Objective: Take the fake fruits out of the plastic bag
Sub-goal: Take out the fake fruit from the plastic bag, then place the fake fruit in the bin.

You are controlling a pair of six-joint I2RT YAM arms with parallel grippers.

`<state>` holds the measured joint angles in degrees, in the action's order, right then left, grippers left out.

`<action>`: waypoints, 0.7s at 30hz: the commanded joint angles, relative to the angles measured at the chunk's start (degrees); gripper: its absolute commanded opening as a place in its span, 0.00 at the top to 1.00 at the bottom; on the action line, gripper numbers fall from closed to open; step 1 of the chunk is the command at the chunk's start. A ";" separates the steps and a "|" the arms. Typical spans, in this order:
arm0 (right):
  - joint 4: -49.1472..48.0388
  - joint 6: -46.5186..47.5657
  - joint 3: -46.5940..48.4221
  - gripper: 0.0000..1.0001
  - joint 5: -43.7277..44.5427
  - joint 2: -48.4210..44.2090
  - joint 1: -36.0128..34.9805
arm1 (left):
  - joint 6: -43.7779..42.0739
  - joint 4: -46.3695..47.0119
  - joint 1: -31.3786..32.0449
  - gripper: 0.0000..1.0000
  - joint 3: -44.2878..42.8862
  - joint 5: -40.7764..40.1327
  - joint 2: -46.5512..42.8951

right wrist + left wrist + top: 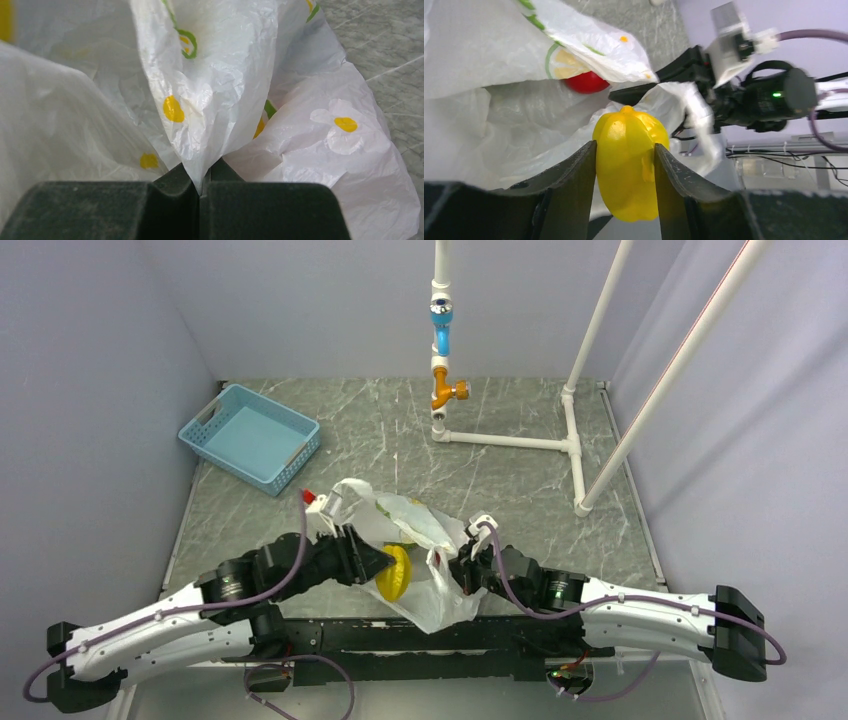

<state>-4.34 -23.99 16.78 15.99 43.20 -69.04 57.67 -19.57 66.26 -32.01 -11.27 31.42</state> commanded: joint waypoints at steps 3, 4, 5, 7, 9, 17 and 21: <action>-0.97 1.05 1.90 1.00 -0.67 -0.25 1.01 | -8.70 -14.27 -1.33 0.53 -16.85 -2.49 -0.57; -0.86 1.21 1.87 1.00 -0.76 -0.41 1.07 | -9.97 -16.14 -1.43 0.53 -19.48 -3.46 0.28; -0.82 0.95 1.63 1.00 -0.71 -0.74 1.12 | -11.80 -17.58 -1.59 0.54 -21.96 -4.34 1.29; -1.35 0.14 0.59 1.00 -0.76 -1.59 1.10 | -15.02 -20.94 -2.48 0.55 -27.43 -6.36 4.20; -1.63 -0.27 -0.08 1.00 -1.25 -2.20 1.24 | -17.93 -24.56 -4.67 0.56 -34.62 -6.99 8.54; -0.27 0.26 -0.07 1.00 -0.69 -4.21 1.45 | -29.78 -27.06 -29.02 0.57 -43.53 -0.10 20.03; 0.21 1.75 0.99 1.00 -0.63 -4.72 1.49 | -35.30 -22.00 -45.44 0.60 -41.69 3.27 22.99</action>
<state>-3.33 -23.62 16.43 14.94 39.62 -67.79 30.24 -44.01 31.88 -74.15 -11.81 52.23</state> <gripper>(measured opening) 0.007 0.457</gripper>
